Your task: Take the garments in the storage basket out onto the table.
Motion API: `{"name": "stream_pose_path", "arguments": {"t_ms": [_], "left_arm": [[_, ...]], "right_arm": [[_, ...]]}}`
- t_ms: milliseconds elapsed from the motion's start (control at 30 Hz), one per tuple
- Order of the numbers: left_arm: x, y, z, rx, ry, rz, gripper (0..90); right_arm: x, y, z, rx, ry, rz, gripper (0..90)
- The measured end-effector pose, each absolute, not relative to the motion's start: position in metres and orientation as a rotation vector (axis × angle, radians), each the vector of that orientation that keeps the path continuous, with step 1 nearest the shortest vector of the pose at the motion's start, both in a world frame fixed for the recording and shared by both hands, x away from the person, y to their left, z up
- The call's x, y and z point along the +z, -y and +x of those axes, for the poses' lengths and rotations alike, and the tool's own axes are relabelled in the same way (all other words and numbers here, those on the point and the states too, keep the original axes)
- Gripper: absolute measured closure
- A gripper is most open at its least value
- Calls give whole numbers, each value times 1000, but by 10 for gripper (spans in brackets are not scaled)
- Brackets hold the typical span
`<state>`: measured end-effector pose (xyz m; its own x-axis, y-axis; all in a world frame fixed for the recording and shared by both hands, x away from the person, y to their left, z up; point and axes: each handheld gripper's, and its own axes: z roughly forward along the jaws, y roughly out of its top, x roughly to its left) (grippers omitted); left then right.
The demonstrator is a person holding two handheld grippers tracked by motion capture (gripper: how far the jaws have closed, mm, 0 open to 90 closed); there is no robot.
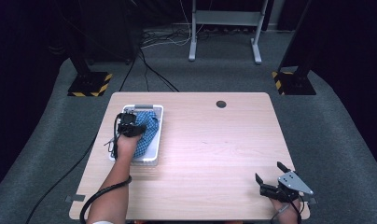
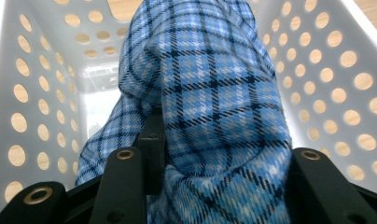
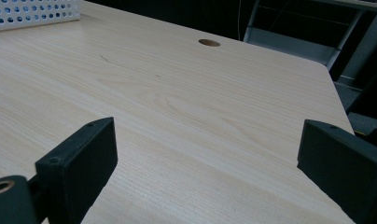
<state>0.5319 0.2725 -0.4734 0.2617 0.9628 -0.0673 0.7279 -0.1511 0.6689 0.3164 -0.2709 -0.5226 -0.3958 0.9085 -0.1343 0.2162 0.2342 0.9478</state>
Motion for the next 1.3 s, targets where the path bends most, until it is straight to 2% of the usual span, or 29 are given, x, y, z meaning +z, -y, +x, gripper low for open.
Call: {"name": "stream_pose_path", "arguments": {"t_ms": [400,1300], "left_arm": [[-460,-274,527,528,-1491,1903,583],[-400,-274,501,623,-1365,1782,587]], "right_arm": [[-523,271,317,1197,-1778,1042,39],[-522,271,317,1198,-1783,1044,39]]}}
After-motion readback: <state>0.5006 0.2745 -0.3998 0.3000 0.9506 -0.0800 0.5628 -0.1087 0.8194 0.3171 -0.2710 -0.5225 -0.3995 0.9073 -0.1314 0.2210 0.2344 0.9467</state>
